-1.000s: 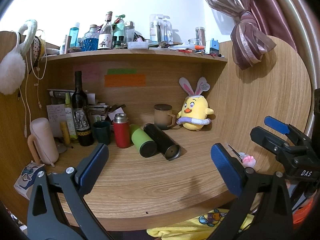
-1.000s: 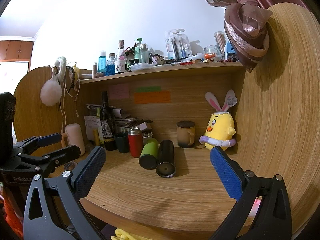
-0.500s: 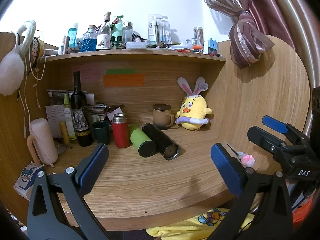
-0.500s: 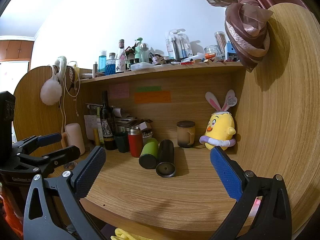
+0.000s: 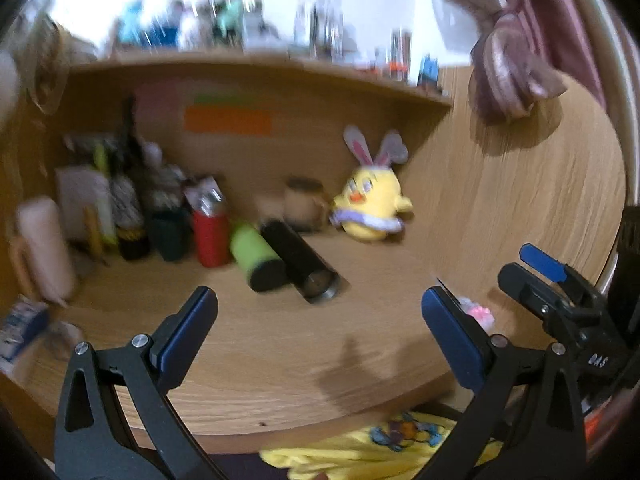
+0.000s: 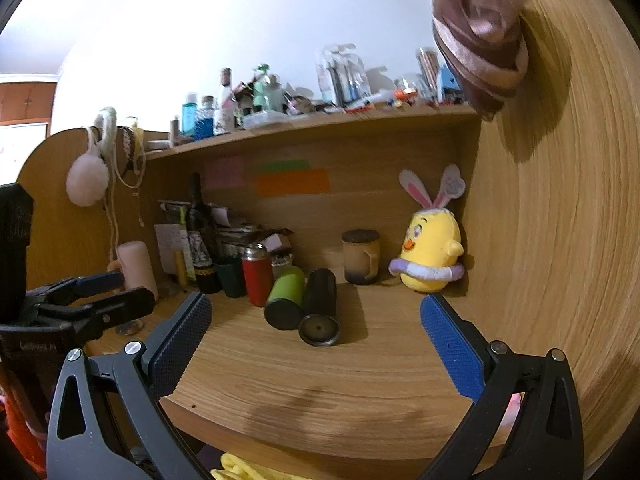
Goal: Flip cup upside down
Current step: 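Reach the left gripper down to the black tumbler and grasp its body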
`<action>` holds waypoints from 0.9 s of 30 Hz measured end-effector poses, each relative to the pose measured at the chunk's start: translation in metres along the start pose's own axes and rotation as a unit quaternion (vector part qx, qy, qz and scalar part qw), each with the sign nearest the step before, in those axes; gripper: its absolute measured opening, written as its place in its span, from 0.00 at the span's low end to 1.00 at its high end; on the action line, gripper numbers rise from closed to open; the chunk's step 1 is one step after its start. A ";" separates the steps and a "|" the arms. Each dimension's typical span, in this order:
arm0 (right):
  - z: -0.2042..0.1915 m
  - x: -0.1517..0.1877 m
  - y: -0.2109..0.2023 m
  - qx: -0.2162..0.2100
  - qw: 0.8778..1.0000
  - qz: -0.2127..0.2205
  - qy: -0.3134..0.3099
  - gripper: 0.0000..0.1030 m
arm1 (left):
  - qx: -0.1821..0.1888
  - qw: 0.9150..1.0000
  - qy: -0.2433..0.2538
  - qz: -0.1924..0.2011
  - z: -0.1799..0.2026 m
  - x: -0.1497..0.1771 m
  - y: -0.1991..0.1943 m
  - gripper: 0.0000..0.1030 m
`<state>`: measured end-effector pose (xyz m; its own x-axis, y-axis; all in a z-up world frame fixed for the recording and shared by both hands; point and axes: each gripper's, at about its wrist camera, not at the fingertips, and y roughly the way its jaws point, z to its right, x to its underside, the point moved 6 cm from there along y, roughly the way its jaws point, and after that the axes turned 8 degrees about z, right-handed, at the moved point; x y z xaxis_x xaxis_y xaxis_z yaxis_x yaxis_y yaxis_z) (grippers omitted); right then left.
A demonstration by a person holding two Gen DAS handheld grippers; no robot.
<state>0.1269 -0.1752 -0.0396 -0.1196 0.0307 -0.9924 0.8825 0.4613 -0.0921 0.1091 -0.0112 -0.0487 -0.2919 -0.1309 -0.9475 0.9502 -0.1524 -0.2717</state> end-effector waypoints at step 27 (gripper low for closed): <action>0.111 0.084 0.087 0.033 0.984 -0.121 0.124 1.00 | -0.030 0.926 -0.127 -0.354 -0.027 0.063 0.288 0.71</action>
<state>0.2444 -0.2308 -0.1399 -0.4298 0.1467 -0.8909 0.8412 0.4235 -0.3361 0.3674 -0.0372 -0.1909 -0.8530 -0.2469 -0.4598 0.5129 -0.2338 -0.8260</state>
